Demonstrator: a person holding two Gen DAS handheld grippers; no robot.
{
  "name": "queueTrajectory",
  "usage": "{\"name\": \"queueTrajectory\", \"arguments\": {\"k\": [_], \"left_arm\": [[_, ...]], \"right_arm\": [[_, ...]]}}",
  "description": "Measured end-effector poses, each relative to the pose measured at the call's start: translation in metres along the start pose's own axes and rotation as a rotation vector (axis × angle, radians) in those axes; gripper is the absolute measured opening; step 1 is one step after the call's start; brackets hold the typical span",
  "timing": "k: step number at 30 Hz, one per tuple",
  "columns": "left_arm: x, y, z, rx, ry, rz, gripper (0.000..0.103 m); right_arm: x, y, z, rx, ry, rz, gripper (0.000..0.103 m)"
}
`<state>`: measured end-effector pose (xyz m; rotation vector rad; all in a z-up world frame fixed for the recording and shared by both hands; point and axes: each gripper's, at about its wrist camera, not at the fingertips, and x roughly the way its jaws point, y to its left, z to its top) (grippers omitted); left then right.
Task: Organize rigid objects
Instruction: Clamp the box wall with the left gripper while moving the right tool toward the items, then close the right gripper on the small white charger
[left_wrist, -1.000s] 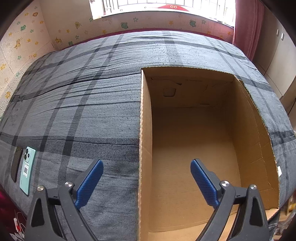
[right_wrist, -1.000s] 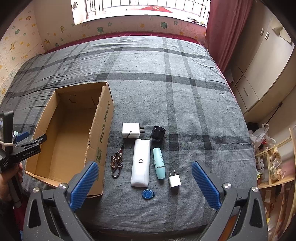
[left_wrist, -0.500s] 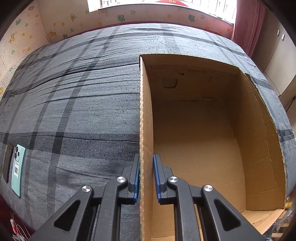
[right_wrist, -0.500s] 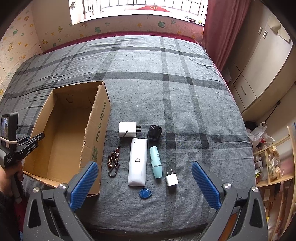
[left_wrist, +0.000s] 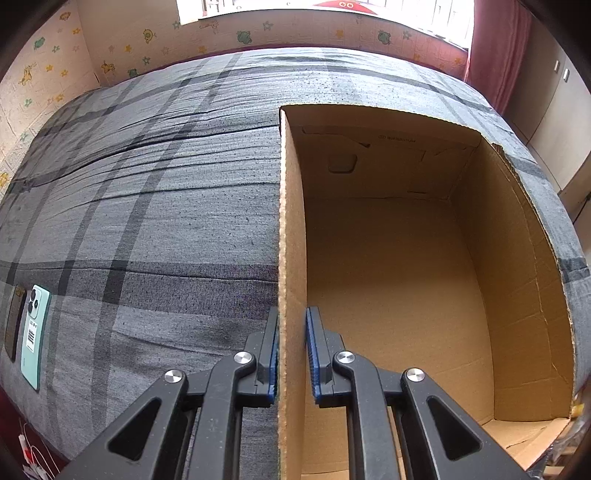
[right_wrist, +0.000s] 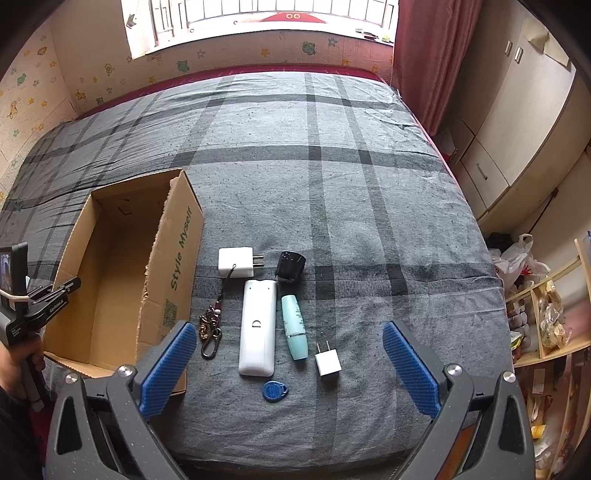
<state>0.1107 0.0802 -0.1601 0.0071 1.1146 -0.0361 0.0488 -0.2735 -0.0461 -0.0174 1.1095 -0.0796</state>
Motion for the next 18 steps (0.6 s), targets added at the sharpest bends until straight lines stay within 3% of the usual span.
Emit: {"name": "queueTrajectory", "arguments": {"k": [8, 18], "left_arm": [[0.002, 0.001, 0.001, -0.005, 0.001, -0.005, 0.014], [0.001, -0.001, -0.001, 0.007, -0.005, 0.004, 0.014]], "right_arm": [[0.036, -0.030, -0.014, 0.014, 0.038, -0.031, 0.103], [0.097, -0.047, -0.045, 0.028, 0.124, 0.011, 0.100]]}}
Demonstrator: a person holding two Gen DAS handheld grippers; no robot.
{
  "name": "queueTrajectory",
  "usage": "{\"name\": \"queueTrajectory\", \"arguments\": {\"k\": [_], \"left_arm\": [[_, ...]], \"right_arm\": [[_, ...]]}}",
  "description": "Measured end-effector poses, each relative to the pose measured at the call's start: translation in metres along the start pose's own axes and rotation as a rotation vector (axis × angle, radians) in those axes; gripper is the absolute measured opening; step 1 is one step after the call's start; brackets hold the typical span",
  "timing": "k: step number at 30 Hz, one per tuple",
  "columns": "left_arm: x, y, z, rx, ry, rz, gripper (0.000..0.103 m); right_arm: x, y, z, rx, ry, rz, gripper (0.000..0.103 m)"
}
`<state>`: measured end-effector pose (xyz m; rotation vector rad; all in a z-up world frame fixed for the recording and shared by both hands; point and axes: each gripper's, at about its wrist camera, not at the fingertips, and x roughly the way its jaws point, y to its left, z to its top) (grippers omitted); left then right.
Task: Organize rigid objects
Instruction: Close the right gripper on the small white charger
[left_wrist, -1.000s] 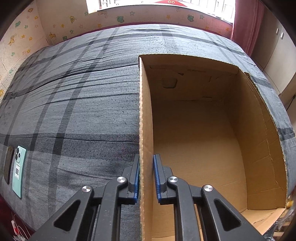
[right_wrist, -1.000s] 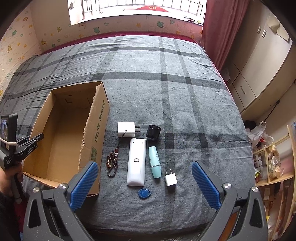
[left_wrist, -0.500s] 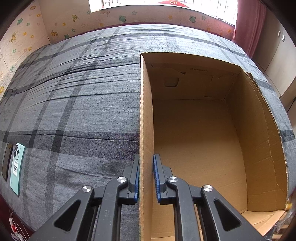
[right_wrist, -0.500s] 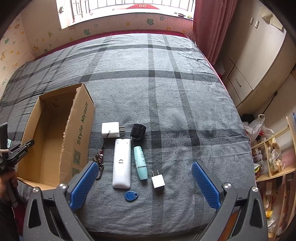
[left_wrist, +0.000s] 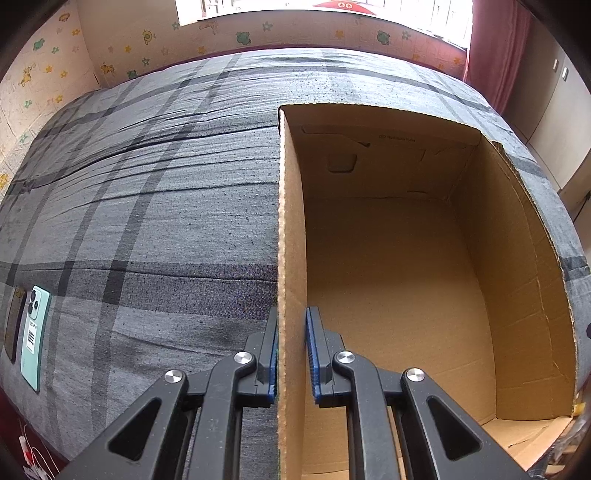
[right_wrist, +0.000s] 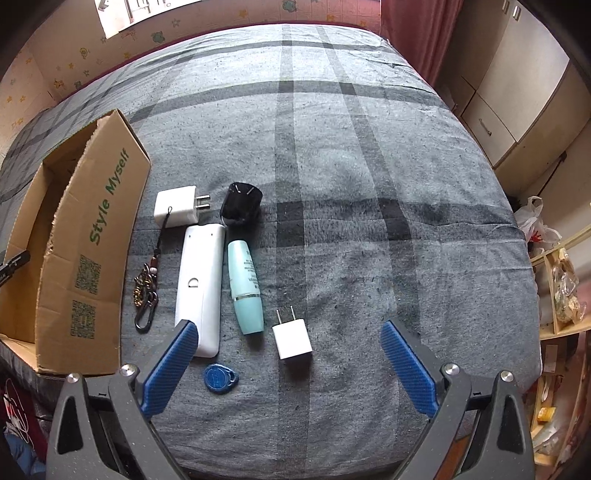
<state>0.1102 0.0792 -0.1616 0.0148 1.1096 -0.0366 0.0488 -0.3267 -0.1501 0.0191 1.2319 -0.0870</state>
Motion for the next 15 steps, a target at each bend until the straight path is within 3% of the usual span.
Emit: {"name": "queueTrajectory", "arguments": {"k": [5, 15], "left_arm": [[0.000, -0.001, 0.000, 0.003, 0.001, 0.005, 0.014], [0.000, -0.001, -0.001, 0.006, 0.000, 0.009, 0.014]], "right_arm": [[0.028, -0.006, -0.008, 0.006, 0.065, 0.004, 0.097], [0.057, -0.014, -0.012, 0.039, 0.123, 0.034, 0.065]]}}
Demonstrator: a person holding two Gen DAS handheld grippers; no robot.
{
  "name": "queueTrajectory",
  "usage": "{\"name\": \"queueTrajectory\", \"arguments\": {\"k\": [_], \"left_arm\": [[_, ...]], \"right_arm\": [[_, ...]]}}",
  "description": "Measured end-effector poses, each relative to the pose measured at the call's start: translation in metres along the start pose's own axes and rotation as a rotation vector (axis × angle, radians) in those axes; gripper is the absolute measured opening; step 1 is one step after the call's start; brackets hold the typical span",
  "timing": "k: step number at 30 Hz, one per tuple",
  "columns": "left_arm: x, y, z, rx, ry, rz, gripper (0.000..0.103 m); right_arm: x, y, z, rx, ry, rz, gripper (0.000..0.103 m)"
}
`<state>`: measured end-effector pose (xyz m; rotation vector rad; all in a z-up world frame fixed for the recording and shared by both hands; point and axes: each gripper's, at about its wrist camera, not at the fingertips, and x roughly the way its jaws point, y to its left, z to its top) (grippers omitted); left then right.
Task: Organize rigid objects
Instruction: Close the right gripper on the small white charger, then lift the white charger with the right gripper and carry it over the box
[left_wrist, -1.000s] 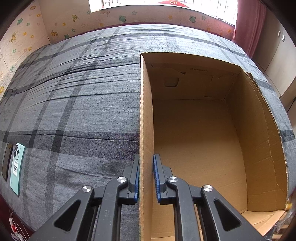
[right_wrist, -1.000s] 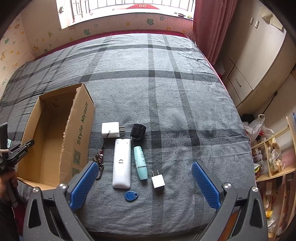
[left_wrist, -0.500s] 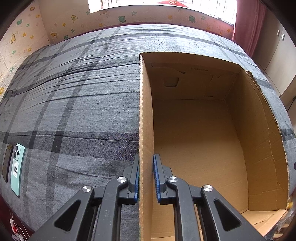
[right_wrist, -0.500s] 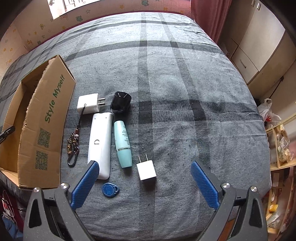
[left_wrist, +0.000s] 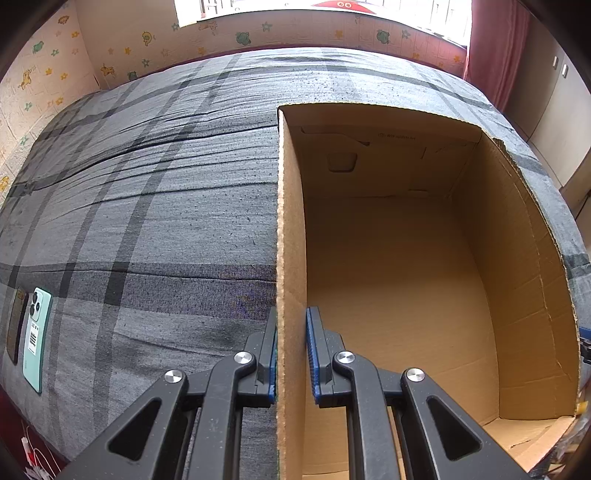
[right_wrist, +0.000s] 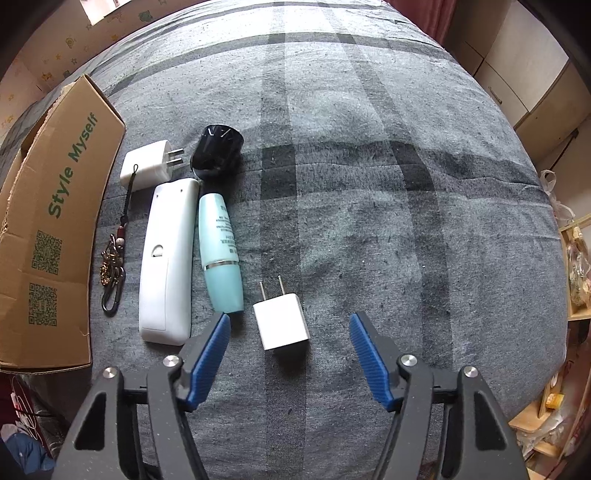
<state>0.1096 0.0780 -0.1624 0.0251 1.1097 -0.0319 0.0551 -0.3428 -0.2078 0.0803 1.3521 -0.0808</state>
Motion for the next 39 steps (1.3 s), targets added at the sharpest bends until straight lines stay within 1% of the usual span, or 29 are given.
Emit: {"name": "queueTrajectory", "arguments": {"k": [1, 3, 4, 5, 6, 7, 8, 9, 15, 21, 30, 39], "left_arm": [[0.000, 0.000, 0.000, 0.000, 0.000, 0.000, 0.014], [0.000, 0.000, 0.000, -0.003, 0.000, -0.002, 0.014], [0.000, 0.001, 0.000, -0.003, 0.000, -0.001, 0.014], [0.000, 0.001, 0.000, -0.004, 0.000, 0.000, 0.014], [0.000, 0.001, 0.000, -0.004, 0.000, 0.001, 0.014], [0.000, 0.000, 0.000, -0.002, 0.000, 0.002, 0.014], [0.000, 0.000, 0.000, 0.000, -0.001, 0.003, 0.014], [0.000, 0.000, 0.000, 0.000, -0.001, 0.003, 0.014], [0.000, 0.000, 0.000, 0.000, 0.000, 0.003, 0.014], [0.000, -0.001, 0.000, 0.003, 0.000, 0.007, 0.014], [0.000, 0.000, 0.001, 0.001, 0.001, 0.003, 0.014], [0.000, 0.000, 0.001, -0.002, 0.003, 0.002, 0.014]], "right_arm": [[0.004, -0.001, 0.001, -0.001, 0.007, -0.005, 0.063], [0.010, 0.001, 0.001, -0.006, 0.013, -0.009, 0.053], [0.013, 0.002, 0.002, -0.008, 0.016, -0.008, 0.052], [0.016, 0.002, 0.002, -0.010, 0.021, -0.007, 0.048], [0.020, 0.003, 0.003, -0.010, 0.025, -0.004, 0.043], [0.022, 0.003, 0.003, -0.008, 0.031, 0.003, 0.040], [0.024, 0.002, 0.003, -0.006, 0.035, 0.011, 0.034], [0.027, 0.003, 0.003, -0.003, 0.032, 0.012, 0.033], [0.019, 0.004, 0.000, -0.012, 0.021, -0.003, 0.032], [-0.006, 0.008, -0.004, 0.006, 0.015, 0.003, 0.031], [-0.049, 0.030, 0.012, -0.035, -0.033, -0.001, 0.031], [-0.082, 0.059, 0.032, -0.111, -0.111, 0.002, 0.031]]}}
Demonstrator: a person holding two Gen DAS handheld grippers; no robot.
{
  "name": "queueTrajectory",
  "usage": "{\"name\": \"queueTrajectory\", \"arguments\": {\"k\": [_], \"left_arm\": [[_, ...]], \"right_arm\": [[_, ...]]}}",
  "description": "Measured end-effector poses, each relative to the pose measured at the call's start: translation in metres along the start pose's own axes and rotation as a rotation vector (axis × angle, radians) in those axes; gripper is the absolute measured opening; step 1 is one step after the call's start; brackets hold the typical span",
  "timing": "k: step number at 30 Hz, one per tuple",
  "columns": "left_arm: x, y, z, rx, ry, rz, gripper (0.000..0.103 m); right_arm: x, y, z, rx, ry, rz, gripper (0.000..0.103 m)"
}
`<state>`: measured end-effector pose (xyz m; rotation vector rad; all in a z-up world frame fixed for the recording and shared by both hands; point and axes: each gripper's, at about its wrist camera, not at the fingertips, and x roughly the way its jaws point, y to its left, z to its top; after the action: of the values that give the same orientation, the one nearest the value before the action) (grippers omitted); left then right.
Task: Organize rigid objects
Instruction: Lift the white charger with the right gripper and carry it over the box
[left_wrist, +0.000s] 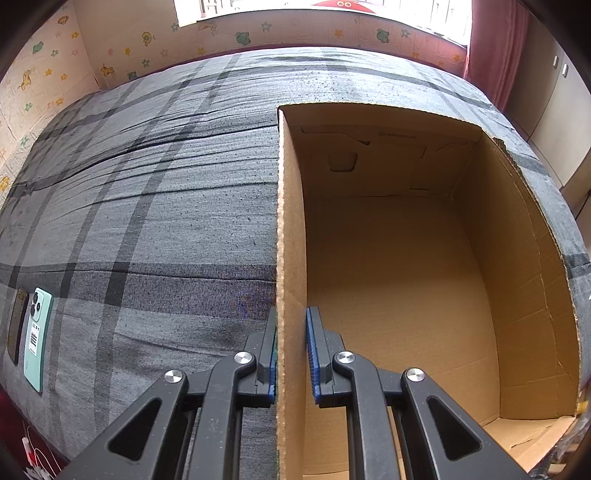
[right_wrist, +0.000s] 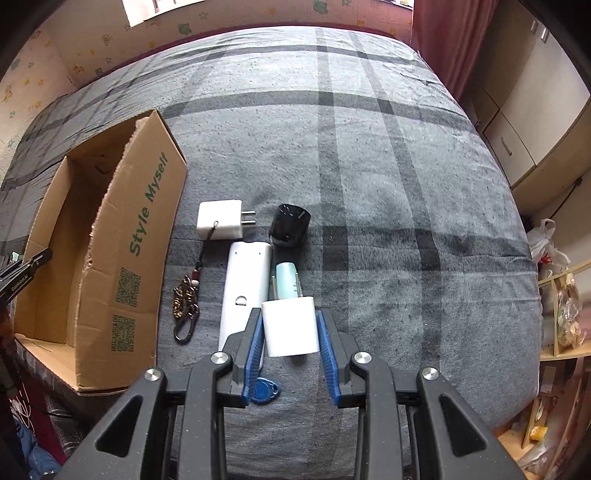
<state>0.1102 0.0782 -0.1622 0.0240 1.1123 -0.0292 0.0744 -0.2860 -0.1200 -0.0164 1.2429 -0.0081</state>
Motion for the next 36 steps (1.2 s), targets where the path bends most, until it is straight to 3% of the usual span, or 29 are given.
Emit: {"name": "queueTrajectory", "arguments": {"k": [18, 36], "left_arm": [[0.000, 0.001, -0.001, 0.000, 0.000, -0.002, 0.014], [0.001, 0.001, 0.000, 0.004, 0.005, 0.000, 0.014]], "right_arm": [[-0.032, 0.094, 0.046, -0.159, -0.097, 0.085, 0.031], [0.004, 0.200, 0.066, -0.303, -0.051, 0.186, 0.031]]}}
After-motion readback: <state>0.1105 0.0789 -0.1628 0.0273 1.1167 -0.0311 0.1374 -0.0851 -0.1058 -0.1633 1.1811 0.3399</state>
